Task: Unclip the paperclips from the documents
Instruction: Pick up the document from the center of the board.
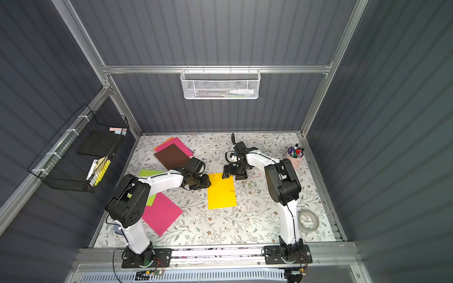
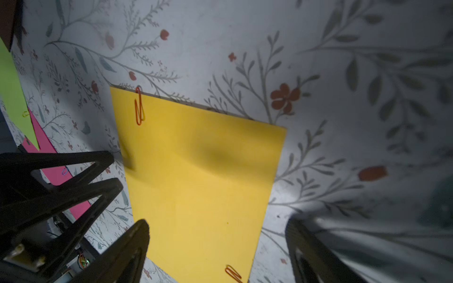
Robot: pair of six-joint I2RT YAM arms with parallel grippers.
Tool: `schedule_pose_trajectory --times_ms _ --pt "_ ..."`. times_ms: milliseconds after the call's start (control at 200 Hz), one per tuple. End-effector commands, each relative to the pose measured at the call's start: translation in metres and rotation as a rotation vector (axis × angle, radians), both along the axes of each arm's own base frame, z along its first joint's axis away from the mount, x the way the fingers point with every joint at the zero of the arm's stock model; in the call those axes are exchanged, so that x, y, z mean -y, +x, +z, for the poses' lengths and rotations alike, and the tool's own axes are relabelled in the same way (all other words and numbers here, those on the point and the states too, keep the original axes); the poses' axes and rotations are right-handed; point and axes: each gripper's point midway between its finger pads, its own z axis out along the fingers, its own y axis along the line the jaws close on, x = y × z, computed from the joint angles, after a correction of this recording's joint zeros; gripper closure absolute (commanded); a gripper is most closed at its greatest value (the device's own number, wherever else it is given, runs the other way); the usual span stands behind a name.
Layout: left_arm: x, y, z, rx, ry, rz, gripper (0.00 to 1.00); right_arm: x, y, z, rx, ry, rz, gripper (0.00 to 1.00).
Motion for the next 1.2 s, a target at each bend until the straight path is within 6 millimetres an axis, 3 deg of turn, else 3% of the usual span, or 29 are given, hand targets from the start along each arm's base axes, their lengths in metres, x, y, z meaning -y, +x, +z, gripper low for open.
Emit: schedule_pose_trajectory --times_ms 0,185,430,675,1015,1191 --pt "-0.001 0.007 -0.003 -0.004 0.016 0.013 0.49 0.004 -0.012 -0.013 -0.047 -0.051 0.016 0.10" --pt "-0.007 0.004 -0.023 -0.044 0.058 0.021 0.49 -0.004 -0.015 -0.021 -0.067 -0.049 0.029 0.10" --pt "-0.017 -0.011 -0.065 -0.118 0.128 -0.004 0.56 -0.024 -0.018 -0.026 -0.087 -0.021 0.041 0.10" --pt "-0.019 -0.023 -0.086 -0.157 0.122 -0.019 0.62 -0.043 -0.024 -0.033 -0.119 0.056 0.047 0.10" --pt "-0.013 -0.038 -0.081 -0.179 0.046 -0.020 0.64 -0.056 -0.014 -0.028 -0.138 0.157 -0.039 0.11" --pt "-0.011 -0.045 -0.079 -0.188 0.022 -0.027 0.64 -0.055 -0.003 -0.030 -0.148 0.173 -0.121 0.29"
